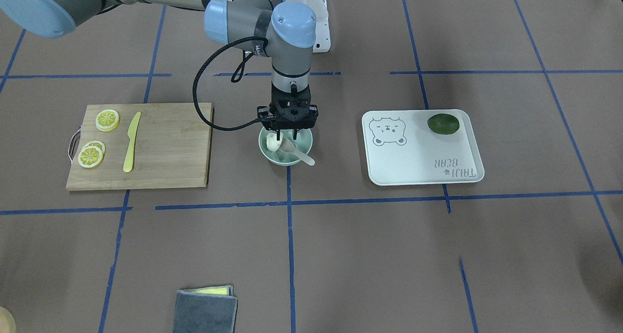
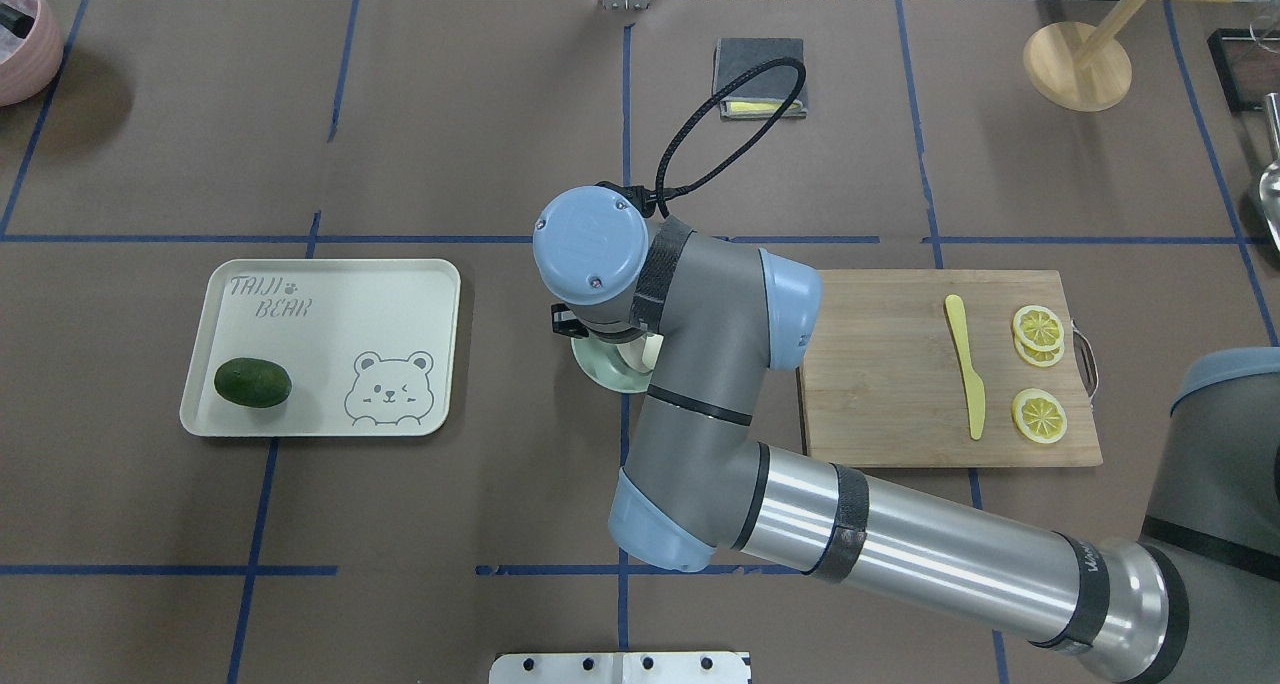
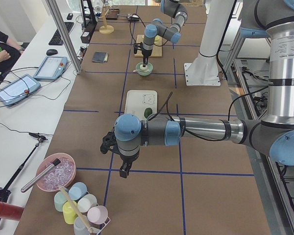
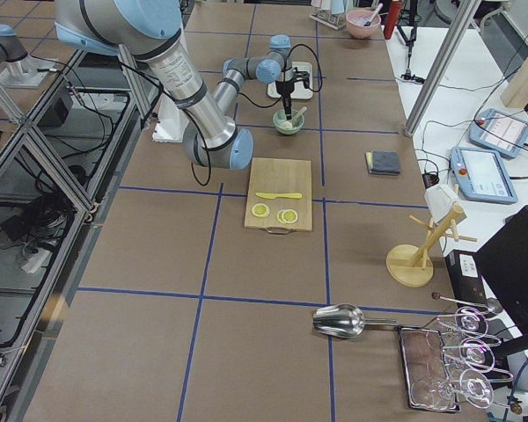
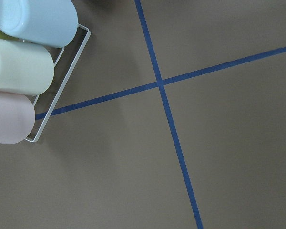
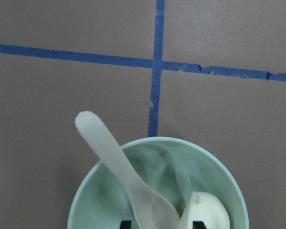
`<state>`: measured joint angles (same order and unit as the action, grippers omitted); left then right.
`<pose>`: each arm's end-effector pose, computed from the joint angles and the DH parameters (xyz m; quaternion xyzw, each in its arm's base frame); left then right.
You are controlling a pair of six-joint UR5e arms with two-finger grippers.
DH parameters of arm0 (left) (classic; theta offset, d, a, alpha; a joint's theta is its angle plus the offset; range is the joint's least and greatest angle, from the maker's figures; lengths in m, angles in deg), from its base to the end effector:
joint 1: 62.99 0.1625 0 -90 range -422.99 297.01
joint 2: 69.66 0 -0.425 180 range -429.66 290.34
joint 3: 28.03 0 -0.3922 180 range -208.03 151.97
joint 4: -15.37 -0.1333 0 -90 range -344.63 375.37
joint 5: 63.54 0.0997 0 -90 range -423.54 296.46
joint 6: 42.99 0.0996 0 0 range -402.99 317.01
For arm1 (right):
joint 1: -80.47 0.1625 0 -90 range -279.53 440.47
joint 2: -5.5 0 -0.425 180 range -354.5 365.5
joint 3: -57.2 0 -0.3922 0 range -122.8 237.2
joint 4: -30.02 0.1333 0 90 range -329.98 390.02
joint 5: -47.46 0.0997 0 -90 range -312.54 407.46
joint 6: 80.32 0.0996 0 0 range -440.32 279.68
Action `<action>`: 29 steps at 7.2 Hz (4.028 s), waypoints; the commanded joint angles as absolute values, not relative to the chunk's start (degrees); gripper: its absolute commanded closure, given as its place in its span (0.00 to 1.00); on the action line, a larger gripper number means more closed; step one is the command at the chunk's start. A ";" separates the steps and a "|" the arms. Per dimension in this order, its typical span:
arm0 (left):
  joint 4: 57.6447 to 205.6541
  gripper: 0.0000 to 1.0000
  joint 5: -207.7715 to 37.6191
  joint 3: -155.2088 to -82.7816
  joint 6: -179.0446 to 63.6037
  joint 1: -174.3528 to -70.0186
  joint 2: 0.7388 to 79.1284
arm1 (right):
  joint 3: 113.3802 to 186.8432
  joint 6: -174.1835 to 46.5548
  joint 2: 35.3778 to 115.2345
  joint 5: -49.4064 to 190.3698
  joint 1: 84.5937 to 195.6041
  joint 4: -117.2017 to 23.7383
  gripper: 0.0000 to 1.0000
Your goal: Put spoon and bun in bowl
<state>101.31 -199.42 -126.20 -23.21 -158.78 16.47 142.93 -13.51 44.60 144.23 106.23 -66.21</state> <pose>-0.1081 -0.4538 0.6260 0.0881 0.3797 0.1130 0.9140 -0.6129 -0.4307 0.1561 0.0924 -0.3367 0.0006 0.9371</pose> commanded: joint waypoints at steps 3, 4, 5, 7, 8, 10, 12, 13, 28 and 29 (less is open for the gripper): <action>101.94 0.00 -199.33 -126.20 -22.86 -158.70 16.47 | 148.06 -23.83 46.79 150.42 114.43 -66.14 0.02; 102.55 0.00 -199.33 -126.03 -22.78 -158.70 16.47 | 150.69 -30.07 50.20 155.34 119.53 -66.14 0.02; 102.47 0.00 -199.33 -126.11 -22.78 -158.70 16.47 | 154.55 -39.44 55.28 161.91 125.67 -66.14 0.01; 102.47 0.00 -199.42 -123.76 -22.69 -158.53 15.95 | 156.96 -62.36 65.66 173.45 138.67 -66.14 0.00; 102.38 0.00 -199.33 -124.09 -22.69 -158.53 16.21 | 156.79 -71.09 69.53 175.50 143.61 -66.31 0.00; 102.38 0.00 -199.16 -124.18 -22.78 -158.44 16.47 | 156.61 -84.30 79.54 176.04 154.85 -66.31 0.00; 101.59 0.00 -199.42 -123.92 -23.91 -158.44 16.47 | 156.61 -94.52 90.79 176.04 163.92 -66.40 0.00; 101.50 0.00 -199.51 -124.18 -28.27 -158.44 16.47 | 156.61 -94.47 95.71 177.17 167.27 -66.31 0.00; 102.56 0.00 -198.72 -123.83 -28.40 -158.35 16.12 | 155.38 -94.38 101.30 179.56 169.85 -66.31 0.00; 102.56 0.00 -198.72 -123.83 -28.40 -158.35 16.12 | 155.38 -94.38 101.30 179.56 169.85 -66.31 0.00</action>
<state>102.56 -198.72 -123.83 -28.42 -158.35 16.15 155.49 -94.38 101.27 179.56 169.85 -66.31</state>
